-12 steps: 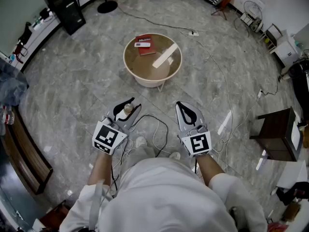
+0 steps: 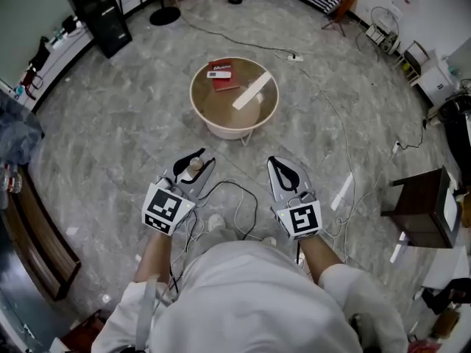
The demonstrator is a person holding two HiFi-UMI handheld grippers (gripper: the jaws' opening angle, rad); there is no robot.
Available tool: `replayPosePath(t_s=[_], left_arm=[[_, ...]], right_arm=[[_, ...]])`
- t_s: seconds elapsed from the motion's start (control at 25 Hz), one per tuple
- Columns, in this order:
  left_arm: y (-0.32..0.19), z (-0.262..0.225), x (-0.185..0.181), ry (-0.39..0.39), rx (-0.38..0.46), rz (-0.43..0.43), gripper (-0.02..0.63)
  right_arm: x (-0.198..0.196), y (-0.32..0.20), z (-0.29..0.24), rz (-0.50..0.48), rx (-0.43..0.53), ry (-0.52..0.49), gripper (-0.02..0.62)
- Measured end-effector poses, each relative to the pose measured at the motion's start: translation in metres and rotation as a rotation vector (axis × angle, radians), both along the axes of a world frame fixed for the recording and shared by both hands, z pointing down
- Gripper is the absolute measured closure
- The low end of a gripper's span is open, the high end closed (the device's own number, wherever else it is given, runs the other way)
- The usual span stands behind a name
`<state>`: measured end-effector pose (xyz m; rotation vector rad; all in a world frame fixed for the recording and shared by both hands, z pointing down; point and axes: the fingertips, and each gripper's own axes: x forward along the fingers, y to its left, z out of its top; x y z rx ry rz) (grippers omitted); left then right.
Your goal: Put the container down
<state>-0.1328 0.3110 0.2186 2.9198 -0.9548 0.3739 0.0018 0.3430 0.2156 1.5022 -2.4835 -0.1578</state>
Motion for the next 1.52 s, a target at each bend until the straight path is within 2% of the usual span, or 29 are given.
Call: replayPosePath(t_s=[0.4, 0.56, 0.8, 1.08, 1.52], left_arm=[[-0.045, 0.02, -0.013, -0.028, -0.003, 0.05, 0.486], [-0.062, 0.028, -0.009, -0.031, -0.031, 0.064, 0.486], [-0.104, 0.037, 0.007, -0.029, -0.036, 0.058, 0.486], [-0.175, 0.056, 0.039, -0.039, -0.076, 0.016, 0.486], [-0.32, 0.102, 0.109, -0.039, -0.036, -0.11, 0.486]], right_arm=[[-0.011, -0.028, 0.022, 0.043, -0.035, -0.026, 0.591], [-0.011, -0.038, 0.031, 0.039, -0.058, -0.011, 0.589], [0.005, -0.082, 0.04, 0.036, -0.059, -0.011, 0.591], [0.038, -0.164, 0.06, -0.015, -0.078, -0.024, 0.591], [0.092, -0.329, 0.094, -0.236, -0.125, -0.015, 0.591]])
